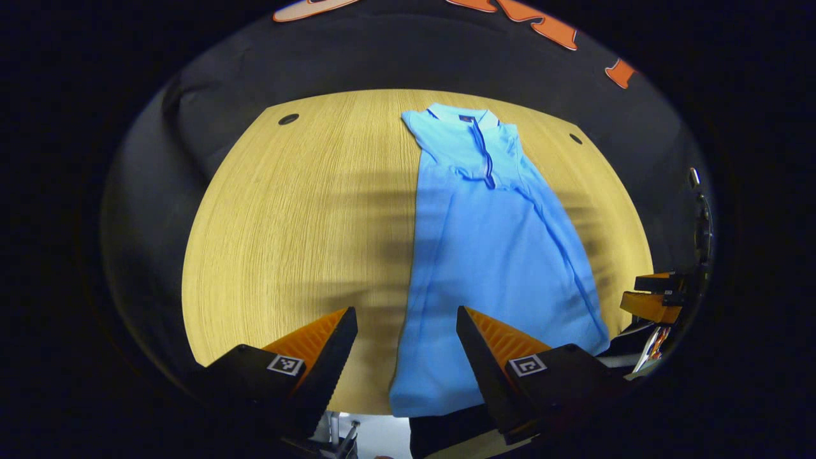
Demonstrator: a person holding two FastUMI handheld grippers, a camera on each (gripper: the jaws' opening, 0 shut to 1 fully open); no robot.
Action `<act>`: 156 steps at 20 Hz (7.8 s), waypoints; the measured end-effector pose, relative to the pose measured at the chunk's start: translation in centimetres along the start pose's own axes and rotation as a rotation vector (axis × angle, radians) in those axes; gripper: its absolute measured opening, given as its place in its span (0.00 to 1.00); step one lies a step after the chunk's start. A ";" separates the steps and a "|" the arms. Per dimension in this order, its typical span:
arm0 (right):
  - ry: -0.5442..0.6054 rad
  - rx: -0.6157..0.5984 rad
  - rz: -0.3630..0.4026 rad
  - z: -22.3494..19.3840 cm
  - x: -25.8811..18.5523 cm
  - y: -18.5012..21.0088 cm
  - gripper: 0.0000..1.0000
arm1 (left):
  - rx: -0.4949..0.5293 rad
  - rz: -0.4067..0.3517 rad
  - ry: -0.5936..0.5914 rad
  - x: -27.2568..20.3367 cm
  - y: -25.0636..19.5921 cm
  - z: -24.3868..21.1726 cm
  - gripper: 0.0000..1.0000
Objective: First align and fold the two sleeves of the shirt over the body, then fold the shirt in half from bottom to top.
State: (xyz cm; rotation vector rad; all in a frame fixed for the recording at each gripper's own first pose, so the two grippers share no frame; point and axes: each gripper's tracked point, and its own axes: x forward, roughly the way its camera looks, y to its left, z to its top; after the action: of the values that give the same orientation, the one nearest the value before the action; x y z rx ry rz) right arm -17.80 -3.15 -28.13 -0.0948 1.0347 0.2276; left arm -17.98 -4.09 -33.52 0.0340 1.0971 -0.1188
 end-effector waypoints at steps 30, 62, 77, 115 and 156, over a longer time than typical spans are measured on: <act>0.209 -0.024 -0.144 -10.2 4.1 -0.8 0.99 | -0.043 0.083 0.280 3.4 1.8 -15.1 0.99; -0.099 0.057 0.009 4.3 -2.5 1.5 0.00 | 0.020 -0.087 -0.106 -2.5 -1.5 0.6 0.04; -0.346 0.061 -0.016 20.9 -4.9 1.6 0.00 | 0.058 -0.119 -0.317 -3.6 -0.8 18.0 0.04; -0.309 0.129 -0.139 40.5 14.6 -6.3 0.46 | -0.013 0.062 -0.340 16.4 3.4 41.0 0.28; -1.019 0.110 -0.126 28.9 -20.3 5.3 0.98 | 0.038 0.057 -1.047 -22.7 6.6 32.8 1.00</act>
State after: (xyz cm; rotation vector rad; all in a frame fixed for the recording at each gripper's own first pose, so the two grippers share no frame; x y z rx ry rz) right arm -4.72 4.47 4.19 0.0587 0.0242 0.0771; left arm 1.62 1.43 1.41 0.0306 0.0485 -0.0868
